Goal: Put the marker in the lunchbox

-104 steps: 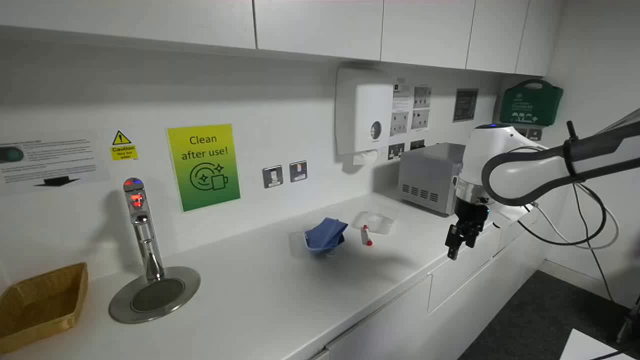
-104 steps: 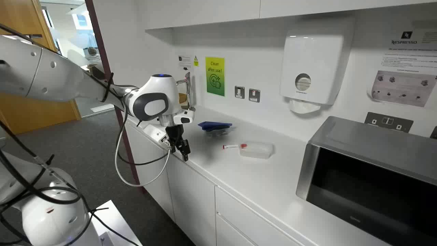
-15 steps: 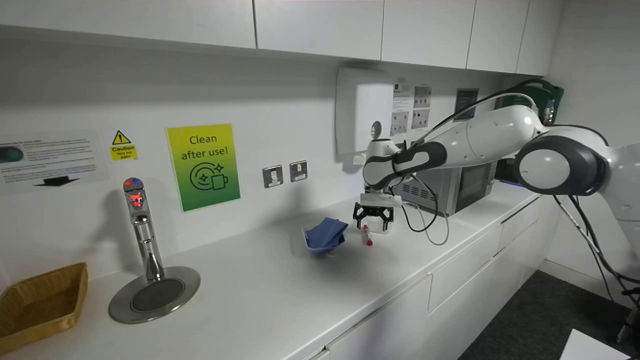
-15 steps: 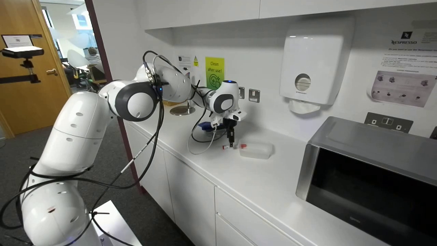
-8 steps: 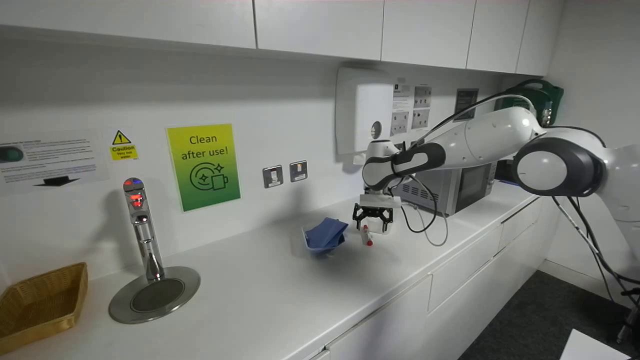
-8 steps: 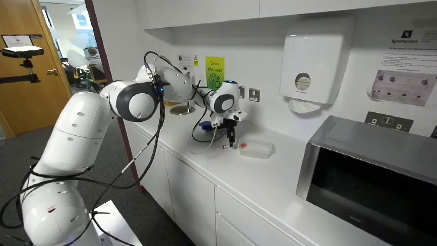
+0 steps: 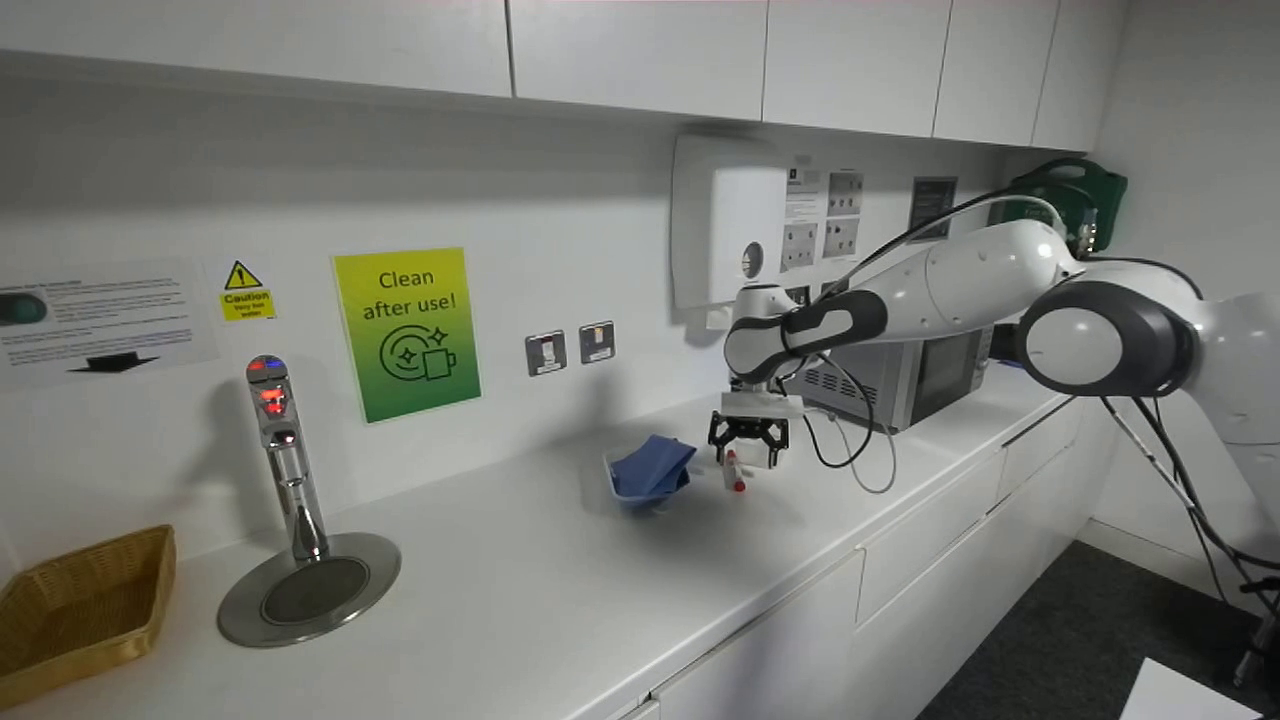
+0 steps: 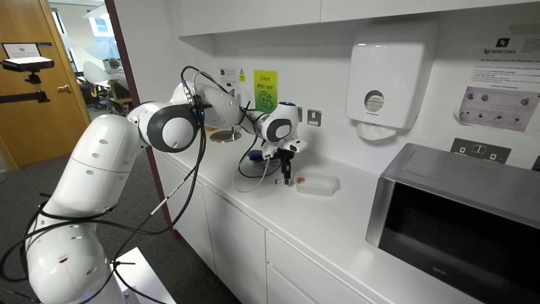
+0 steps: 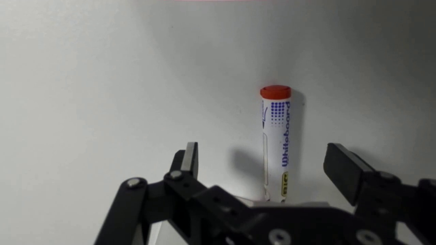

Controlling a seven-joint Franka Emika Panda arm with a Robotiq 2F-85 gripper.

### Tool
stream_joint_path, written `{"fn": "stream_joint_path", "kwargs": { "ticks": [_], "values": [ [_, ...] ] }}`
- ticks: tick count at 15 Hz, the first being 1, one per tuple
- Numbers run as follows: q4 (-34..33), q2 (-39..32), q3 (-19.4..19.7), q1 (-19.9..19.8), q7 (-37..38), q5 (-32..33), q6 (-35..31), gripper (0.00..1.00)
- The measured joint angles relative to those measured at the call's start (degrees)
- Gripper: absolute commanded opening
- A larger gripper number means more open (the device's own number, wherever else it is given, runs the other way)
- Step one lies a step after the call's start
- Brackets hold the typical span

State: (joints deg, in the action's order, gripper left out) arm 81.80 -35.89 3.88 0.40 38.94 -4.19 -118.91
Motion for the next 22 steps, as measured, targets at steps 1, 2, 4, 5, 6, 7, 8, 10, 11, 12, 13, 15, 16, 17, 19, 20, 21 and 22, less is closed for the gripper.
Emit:
{"fn": "stream_joint_path", "kwargs": {
  "ticks": [1,2,4,5,6,7,8,10,11,12,13,15,16,17,19,20,21,22],
  "values": [
    [0.0,0.0,0.0,-0.1,0.0,0.0,0.0,1.0],
    [0.0,-0.1,0.0,-0.2,-0.1,0.0,0.0,1.0],
    [-0.1,-0.2,0.0,-0.3,-0.2,0.0,0.0,1.0],
    [-0.1,-0.3,0.0,-0.4,-0.3,0.0,0.1,1.0],
    [-0.2,-0.4,0.1,-0.4,-0.3,0.0,0.1,1.0],
    [-0.4,-0.6,0.1,-0.4,-0.3,0.0,0.3,1.0],
    [-0.7,-0.9,0.1,-0.3,-0.3,0.0,0.4,1.0],
    [-1.1,-1.3,0.1,-0.3,-0.3,0.0,0.7,1.0],
    [-1.2,-1.4,0.1,-0.3,-0.3,0.0,0.9,1.0],
    [-1.4,-1.4,0.1,-0.2,-0.3,0.0,1.1,1.0],
    [-1.6,-1.4,0.1,-0.2,-0.3,0.0,1.4,1.0],
    [-2.0,-1.5,0.1,-0.2,-0.3,0.0,1.9,1.0],
    [-2.3,-1.5,0.1,-0.1,-0.3,0.0,2.1,1.0],
    [-2.4,-1.6,0.1,0.0,-0.3,0.0,2.1,1.0],
    [-2.7,-1.8,0.1,0.1,-0.3,0.0,2.2,1.0],
    [-3.0,-2.0,0.1,0.1,-0.3,0.0,2.2,1.0],
    [-3.3,-2.3,0.1,0.2,-0.3,0.0,2.2,1.0],
    [-3.6,-2.6,0.1,0.2,-0.3,0.0,2.3,1.0]
  ]
}}
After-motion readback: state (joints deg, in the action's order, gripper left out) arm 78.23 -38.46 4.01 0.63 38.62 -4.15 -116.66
